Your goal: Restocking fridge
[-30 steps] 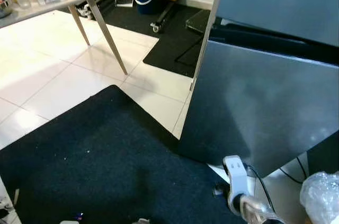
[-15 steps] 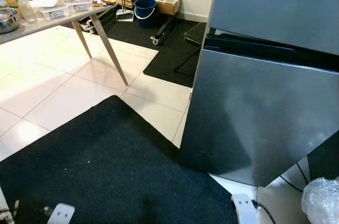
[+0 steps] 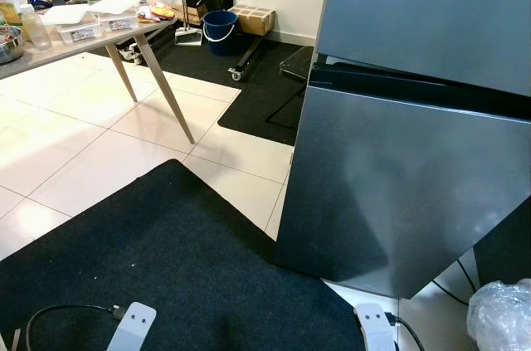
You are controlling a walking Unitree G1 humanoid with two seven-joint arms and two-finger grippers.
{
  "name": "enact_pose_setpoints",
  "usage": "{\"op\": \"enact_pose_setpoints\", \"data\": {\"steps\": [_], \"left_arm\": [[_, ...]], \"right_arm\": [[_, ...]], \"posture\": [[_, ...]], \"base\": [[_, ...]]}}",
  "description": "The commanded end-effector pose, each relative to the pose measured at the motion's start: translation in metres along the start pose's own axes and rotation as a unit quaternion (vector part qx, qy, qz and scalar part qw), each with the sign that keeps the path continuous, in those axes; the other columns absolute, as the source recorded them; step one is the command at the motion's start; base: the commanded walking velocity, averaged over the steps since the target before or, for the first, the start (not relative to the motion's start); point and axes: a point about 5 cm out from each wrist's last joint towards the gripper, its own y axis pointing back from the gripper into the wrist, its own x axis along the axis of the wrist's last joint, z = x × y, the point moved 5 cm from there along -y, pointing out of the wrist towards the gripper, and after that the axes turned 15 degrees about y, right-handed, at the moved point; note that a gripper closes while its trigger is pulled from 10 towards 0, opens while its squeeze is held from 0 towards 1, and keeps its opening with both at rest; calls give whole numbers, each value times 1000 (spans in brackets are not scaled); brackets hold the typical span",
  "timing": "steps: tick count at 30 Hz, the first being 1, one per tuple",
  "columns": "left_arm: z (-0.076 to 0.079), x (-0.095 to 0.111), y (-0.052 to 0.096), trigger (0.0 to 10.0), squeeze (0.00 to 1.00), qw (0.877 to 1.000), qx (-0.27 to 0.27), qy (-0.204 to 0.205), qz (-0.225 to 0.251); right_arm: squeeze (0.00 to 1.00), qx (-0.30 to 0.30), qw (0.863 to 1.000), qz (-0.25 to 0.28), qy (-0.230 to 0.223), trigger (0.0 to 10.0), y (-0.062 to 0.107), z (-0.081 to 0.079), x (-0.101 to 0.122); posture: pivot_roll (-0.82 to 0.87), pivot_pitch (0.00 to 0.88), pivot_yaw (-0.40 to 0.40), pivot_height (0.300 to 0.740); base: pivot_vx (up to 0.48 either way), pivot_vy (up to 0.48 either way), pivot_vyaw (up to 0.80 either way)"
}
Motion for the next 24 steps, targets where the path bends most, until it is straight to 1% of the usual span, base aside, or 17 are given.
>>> {"op": "enact_pose_setpoints", "data": {"steps": [1, 2, 3, 5, 6, 7, 12, 24], "left_arm": [[8, -10, 0, 10000, 0, 1000, -7, 3, -16], [10, -14, 1, 10000, 0, 1000, -8, 7, -22], [10, -14, 1, 10000, 0, 1000, -8, 7, -22], [14, -23, 2, 10000, 0, 999, -8, 20, -33], [14, -23, 2, 10000, 0, 999, -8, 20, -33], [15, -28, 2, 10000, 0, 999, -9, 25, -39], [18, -38, 4, 10000, 0, 998, -9, 32, -52], [20, -39, 4, 10000, 0, 998, -13, 25, -55]], "right_arm": [[0, -1, 1000, -5, 4, 10000, 0, 0, -2], [0, -1, 1000, -4, 5, 10000, 0, 1, -1], [0, -1, 1000, -4, 5, 10000, 0, 1, -1], [0, -1, 1000, -5, 8, 10000, 0, 1, -1], [0, -1, 1000, -5, 8, 10000, 0, 1, -1], [0, -1, 1000, -6, 9, 10000, 0, 1, -2], [0, 1, 1000, -9, 12, 10000, 0, 0, -4], [0, 5, 1000, -12, 18, 10000, 0, -3, -5]], "posture": [[-20, 30, -36, 740], [-22, 29, -37, 740], [-22, 29, -37, 740], [-23, 29, -37, 740], [-23, 29, -37, 740], [-24, 28, -37, 740], [-24, 28, -38, 740], [-24, 34, -38, 740]], "base": [[0, 0, 0], [277, 0, 0], [277, 0, 0], [292, 0, 0], [292, 0, 0], [424, 0, 0], [427, 0, 0], [428, 0, 0]]}}
